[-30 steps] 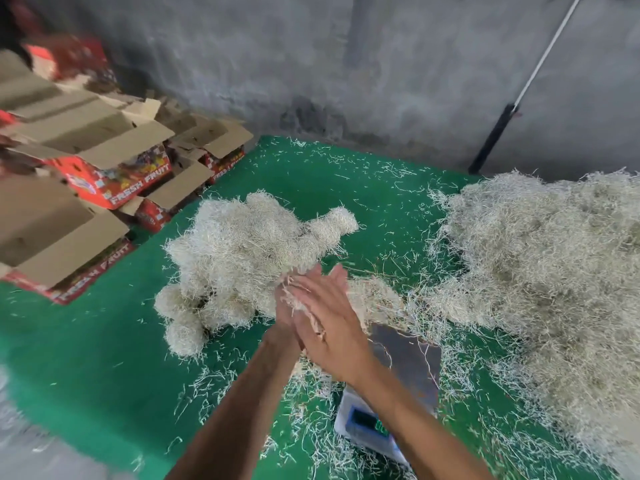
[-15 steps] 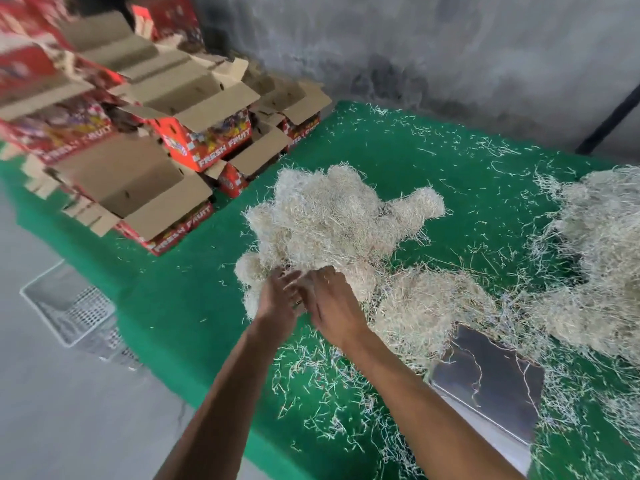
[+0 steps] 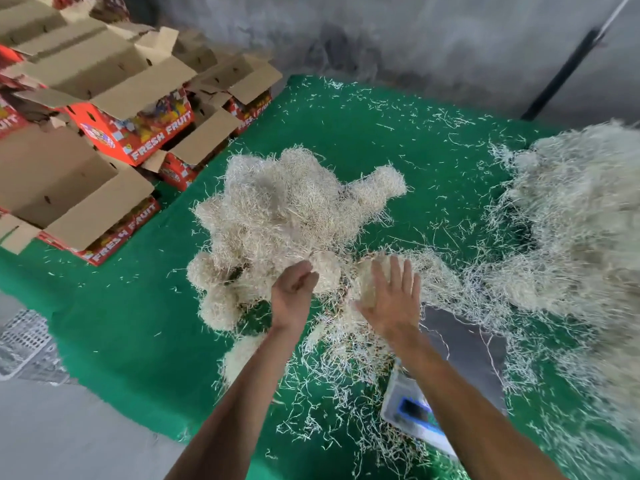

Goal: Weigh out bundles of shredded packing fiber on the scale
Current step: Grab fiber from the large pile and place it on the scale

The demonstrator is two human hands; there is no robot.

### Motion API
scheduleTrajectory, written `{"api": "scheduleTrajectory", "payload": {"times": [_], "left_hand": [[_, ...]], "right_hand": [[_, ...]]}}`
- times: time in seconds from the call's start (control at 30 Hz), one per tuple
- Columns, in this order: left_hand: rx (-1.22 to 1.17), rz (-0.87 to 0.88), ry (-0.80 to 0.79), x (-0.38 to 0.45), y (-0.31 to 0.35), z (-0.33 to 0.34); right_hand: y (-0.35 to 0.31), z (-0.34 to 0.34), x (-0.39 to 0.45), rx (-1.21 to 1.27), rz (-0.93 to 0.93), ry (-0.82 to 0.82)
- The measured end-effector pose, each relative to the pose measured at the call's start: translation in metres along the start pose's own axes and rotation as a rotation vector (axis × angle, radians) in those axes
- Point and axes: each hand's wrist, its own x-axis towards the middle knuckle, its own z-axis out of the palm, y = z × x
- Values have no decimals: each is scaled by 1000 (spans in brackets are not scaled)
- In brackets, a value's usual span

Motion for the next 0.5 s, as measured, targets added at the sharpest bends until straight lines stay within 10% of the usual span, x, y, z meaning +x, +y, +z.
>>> {"api": "scheduleTrajectory", "payload": {"times": [0.13,0.5], "left_hand": [[13,-81,-116,-7,-11,35],[85,-210,-101,-20,-6,78]], "right_hand": [[37,27,-3,-49,-18,-242],[50,-75,-9,696,58,102]]}}
